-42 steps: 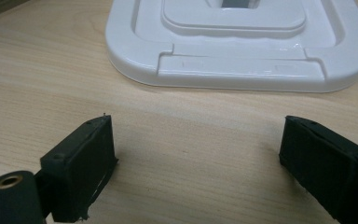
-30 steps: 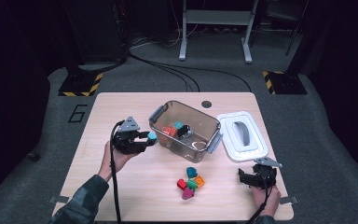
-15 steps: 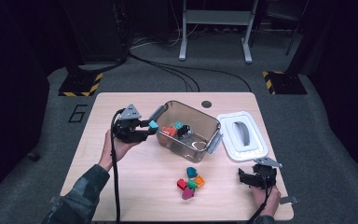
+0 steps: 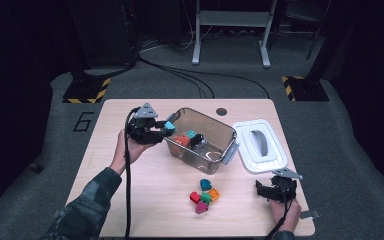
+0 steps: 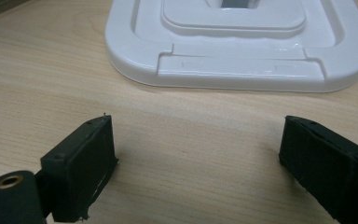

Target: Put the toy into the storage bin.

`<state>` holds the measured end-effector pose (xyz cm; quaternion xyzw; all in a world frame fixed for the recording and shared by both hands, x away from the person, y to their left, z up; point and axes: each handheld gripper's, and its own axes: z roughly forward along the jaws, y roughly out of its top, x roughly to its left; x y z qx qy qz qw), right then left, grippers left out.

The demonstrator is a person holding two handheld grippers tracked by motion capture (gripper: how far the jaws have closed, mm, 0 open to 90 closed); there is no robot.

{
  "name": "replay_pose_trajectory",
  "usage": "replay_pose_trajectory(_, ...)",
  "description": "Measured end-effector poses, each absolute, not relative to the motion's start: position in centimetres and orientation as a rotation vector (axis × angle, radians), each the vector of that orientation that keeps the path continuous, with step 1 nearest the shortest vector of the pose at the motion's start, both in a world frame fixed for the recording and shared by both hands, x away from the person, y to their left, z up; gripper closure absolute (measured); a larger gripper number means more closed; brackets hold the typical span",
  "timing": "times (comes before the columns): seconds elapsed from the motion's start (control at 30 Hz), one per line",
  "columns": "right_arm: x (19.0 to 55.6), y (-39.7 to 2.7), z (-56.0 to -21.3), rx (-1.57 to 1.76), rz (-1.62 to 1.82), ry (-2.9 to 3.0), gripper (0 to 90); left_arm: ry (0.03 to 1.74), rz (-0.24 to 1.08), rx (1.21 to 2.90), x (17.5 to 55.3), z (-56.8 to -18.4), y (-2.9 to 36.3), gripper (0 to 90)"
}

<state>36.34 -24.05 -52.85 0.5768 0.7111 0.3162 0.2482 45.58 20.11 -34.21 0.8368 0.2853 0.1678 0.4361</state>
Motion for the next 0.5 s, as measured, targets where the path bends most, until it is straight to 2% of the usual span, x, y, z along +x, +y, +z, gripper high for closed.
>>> replay_pose_trajectory(0.5,36.4,-24.1,-52.9,1.566,0.861,1.941,9.4,0.716,0.412,2.115,47.1,-34.1,18.5,59.0)
